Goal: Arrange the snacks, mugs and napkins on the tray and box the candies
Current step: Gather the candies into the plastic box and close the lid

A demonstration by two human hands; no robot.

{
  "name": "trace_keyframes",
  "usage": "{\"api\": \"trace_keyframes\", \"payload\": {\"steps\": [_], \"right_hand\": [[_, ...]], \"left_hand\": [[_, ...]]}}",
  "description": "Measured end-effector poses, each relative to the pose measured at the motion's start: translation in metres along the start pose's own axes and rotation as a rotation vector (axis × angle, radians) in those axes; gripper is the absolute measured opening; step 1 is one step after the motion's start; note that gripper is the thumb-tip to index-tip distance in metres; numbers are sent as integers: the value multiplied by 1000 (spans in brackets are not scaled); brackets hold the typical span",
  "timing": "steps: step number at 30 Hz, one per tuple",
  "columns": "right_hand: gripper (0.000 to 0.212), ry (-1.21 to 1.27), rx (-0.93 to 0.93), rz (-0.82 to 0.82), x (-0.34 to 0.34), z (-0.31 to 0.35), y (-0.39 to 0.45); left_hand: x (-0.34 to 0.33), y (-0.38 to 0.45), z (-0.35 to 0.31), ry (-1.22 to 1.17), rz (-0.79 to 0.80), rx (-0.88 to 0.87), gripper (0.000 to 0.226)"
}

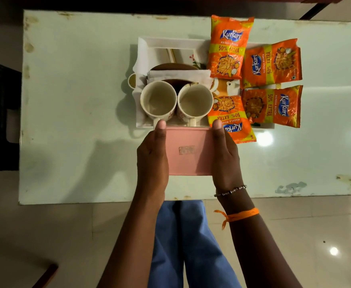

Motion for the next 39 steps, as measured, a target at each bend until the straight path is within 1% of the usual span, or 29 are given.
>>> {"api": "trace_keyframes", "payload": {"steps": [2,4,6,7,8,10,12,13,16,19,25,30,39], "right_hand": [[28,34,-3,-1,1,10,11],[19,82,-60,5,0,19,26],[19,203,-117,47,-5,32,42],[19,226,-127,70,-8,38,52],[20,198,-121,81,-11,45,61],[19,98,-71,64,-13,60,83],[9,5,-9,33,-14,75,105],[9,-37,14,18,-16,81,116],[19,-169,63,-7,-23,97,148],[21,-287,79,-4,-32,100,174],[26,-412,51,10,-44,86,208],[25,-434,33,21,-49,72,219],[26,-491,25,65,-54,52,230]], "left_hand": [[-2,10,-10,-7,81,-15,60],[-5,23,-20,-57,133,-16,50],[-6,40,-34,-137,117,-28,34],[-7,50,-43,-137,96,-52,25],[-8,60,-52,-106,73,-79,20],[-7,83,-71,-23,24,-152,17],[-7,105,-89,51,-13,-225,19],[-7,115,-97,77,-16,-250,22],[-14,144,-114,118,24,-286,30],[-24,166,-118,191,74,-290,35],[-44,202,-102,407,181,-249,45],[-49,219,-87,555,196,-244,51],[-46,234,-70,590,203,-229,46]]}}
Point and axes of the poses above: each hand's wrist, its own y-axis towards the middle knuckle, its own x-axis out of the back of the hand, z = x × y, the point moved 5 cm from there along y, towards the middle knuckle, and after that the axes turned 3 degrees about -x, right-handed, at the moved point
